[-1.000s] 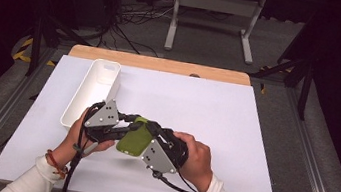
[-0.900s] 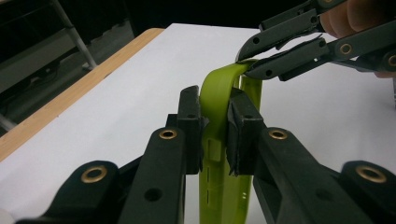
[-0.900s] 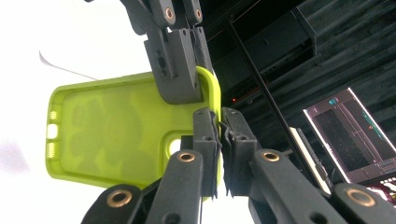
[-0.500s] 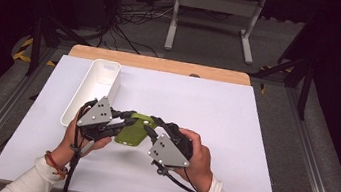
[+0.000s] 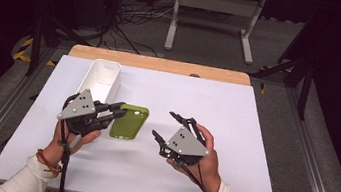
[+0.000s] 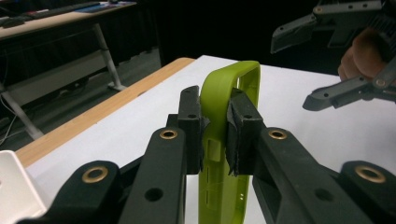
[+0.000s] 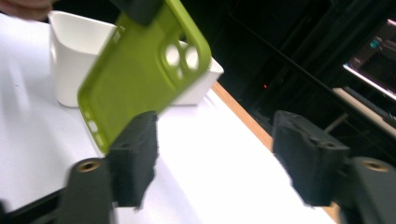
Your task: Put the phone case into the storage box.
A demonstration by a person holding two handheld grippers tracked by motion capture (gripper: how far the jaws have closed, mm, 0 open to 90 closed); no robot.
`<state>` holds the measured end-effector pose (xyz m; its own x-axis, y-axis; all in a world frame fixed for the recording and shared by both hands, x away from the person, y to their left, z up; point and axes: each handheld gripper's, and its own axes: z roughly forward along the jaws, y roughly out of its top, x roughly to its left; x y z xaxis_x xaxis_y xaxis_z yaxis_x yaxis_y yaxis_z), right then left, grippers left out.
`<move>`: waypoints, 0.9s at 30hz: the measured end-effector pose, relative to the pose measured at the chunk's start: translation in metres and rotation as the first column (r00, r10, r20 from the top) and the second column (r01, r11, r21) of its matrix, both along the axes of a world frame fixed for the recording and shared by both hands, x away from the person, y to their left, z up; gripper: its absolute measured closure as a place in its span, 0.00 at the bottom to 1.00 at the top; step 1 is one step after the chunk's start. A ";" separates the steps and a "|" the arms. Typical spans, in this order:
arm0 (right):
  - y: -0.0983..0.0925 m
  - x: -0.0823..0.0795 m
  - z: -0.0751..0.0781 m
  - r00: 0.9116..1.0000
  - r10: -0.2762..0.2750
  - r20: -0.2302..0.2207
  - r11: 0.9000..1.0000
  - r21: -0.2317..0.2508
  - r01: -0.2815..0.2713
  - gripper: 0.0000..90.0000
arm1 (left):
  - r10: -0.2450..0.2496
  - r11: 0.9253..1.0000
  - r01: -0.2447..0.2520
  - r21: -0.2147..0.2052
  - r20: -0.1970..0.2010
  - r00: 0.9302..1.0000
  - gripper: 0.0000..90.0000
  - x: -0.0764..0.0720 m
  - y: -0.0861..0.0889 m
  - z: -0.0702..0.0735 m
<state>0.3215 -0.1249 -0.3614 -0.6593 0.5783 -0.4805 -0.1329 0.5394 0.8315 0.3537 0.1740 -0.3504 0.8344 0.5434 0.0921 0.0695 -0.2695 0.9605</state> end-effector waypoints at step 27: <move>-0.062 -0.012 -0.040 0.987 -0.087 -0.134 0.994 0.055 0.095 0.18 | 0.082 0.991 -0.076 -0.108 0.057 0.995 0.87 -0.006 0.043 0.022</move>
<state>0.3093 -0.1873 -0.4010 -0.6574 0.6645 -0.3553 0.0273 0.4922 0.8701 0.3480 0.2166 -0.3284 0.7831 0.6167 0.0801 0.0273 -0.1627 0.9863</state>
